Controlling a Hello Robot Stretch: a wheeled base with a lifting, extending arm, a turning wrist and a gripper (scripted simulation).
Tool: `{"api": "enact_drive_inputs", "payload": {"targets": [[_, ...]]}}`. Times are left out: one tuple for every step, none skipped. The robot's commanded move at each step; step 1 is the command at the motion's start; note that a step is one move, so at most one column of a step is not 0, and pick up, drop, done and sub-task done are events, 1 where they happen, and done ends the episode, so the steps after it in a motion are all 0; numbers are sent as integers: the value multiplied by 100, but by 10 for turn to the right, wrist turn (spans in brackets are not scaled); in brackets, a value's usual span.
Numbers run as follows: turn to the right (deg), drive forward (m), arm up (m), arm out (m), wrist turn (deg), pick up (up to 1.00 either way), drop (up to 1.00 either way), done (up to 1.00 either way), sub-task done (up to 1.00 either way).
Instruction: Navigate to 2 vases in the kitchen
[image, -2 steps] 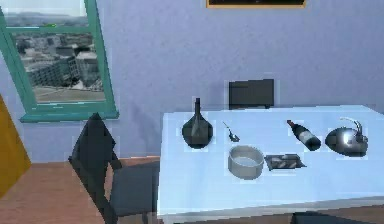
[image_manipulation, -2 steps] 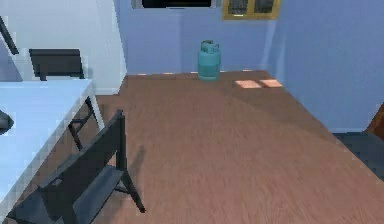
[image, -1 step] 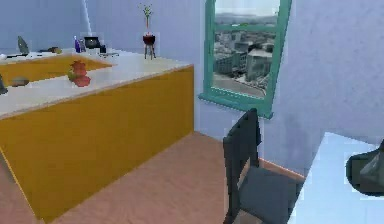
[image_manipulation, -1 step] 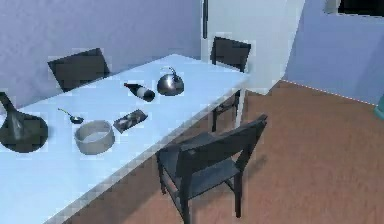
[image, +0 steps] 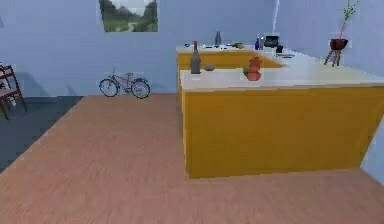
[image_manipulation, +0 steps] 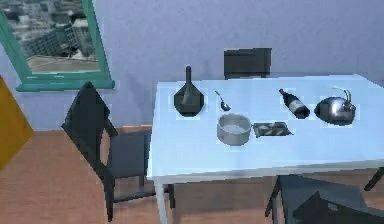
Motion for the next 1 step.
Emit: {"api": "enact_drive_inputs", "payload": {"targets": [[-450,0,0,0,0,0,0,0,0]]}}
